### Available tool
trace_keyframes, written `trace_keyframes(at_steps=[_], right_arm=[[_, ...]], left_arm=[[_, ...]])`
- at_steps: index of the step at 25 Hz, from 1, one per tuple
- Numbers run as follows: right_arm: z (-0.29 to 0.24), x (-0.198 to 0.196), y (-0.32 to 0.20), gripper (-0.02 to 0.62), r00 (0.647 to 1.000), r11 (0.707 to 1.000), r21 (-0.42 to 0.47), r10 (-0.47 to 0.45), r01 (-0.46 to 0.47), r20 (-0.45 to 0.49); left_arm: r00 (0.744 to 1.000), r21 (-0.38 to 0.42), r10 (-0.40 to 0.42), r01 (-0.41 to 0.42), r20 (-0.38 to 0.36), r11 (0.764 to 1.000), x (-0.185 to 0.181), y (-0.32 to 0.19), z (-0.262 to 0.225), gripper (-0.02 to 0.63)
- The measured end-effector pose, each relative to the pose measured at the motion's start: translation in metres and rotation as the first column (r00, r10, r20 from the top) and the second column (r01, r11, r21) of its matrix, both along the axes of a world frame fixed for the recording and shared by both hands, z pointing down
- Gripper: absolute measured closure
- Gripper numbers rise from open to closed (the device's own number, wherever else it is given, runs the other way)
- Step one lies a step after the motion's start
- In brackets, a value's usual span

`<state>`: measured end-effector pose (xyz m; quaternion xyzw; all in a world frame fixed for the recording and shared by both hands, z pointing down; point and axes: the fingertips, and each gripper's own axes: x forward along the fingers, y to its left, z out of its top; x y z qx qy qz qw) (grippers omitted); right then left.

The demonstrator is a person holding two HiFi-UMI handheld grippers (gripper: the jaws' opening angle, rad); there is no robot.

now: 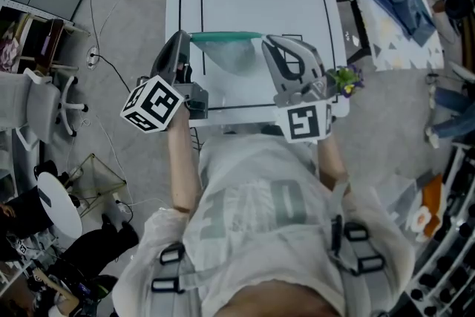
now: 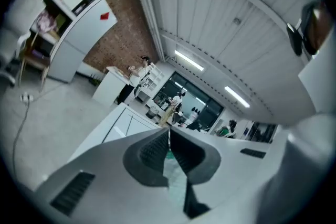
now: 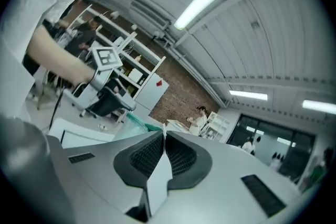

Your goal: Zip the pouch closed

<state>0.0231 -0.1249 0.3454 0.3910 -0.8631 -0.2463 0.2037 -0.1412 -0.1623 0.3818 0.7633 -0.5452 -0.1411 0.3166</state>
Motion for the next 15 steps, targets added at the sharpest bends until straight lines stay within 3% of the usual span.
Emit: trace_keyframes(at_steps=[2,4,6,9,11,12,15], right_arm=[[0.006,0.000,-0.004,0.577,0.987,0.992,-0.123,0.009,0.011,0.160],[0.020,0.002,-0.011,0.577,0.949,0.970,-0.244,0.063,0.015,0.310],[0.048,0.009,-0.022,0.575,0.902,0.930,-0.369,0.157,0.003,0.403],[0.102,0.029,-0.043,0.577,0.804,0.832,-0.554,0.334,-0.007,0.492],[0.131,0.045,-0.055,0.575,0.750,0.772,-0.634,0.444,-0.042,0.490],[0.143,0.053,-0.060,0.575,0.746,0.755,-0.651,0.481,-0.084,0.460],[0.168,0.075,-0.069,0.575,0.782,0.734,-0.629,0.541,-0.257,0.311]], left_arm=[[0.981,0.028,-0.038,0.033,0.189,0.999,-0.002,0.001,-0.003,0.597],[0.931,0.069,-0.074,0.053,0.357,0.996,-0.003,0.001,-0.011,0.595],[0.881,0.111,-0.096,0.050,0.462,0.993,-0.001,0.001,-0.021,0.592],[0.851,0.154,-0.108,0.032,0.514,0.988,0.005,0.002,-0.031,0.547],[0.840,0.180,-0.117,0.024,0.530,0.983,0.008,0.004,-0.036,0.541],[0.833,0.194,-0.124,0.021,0.539,0.981,0.010,0.006,-0.039,0.541],[0.829,0.229,-0.131,0.004,0.543,0.973,0.013,0.007,-0.046,0.541]])
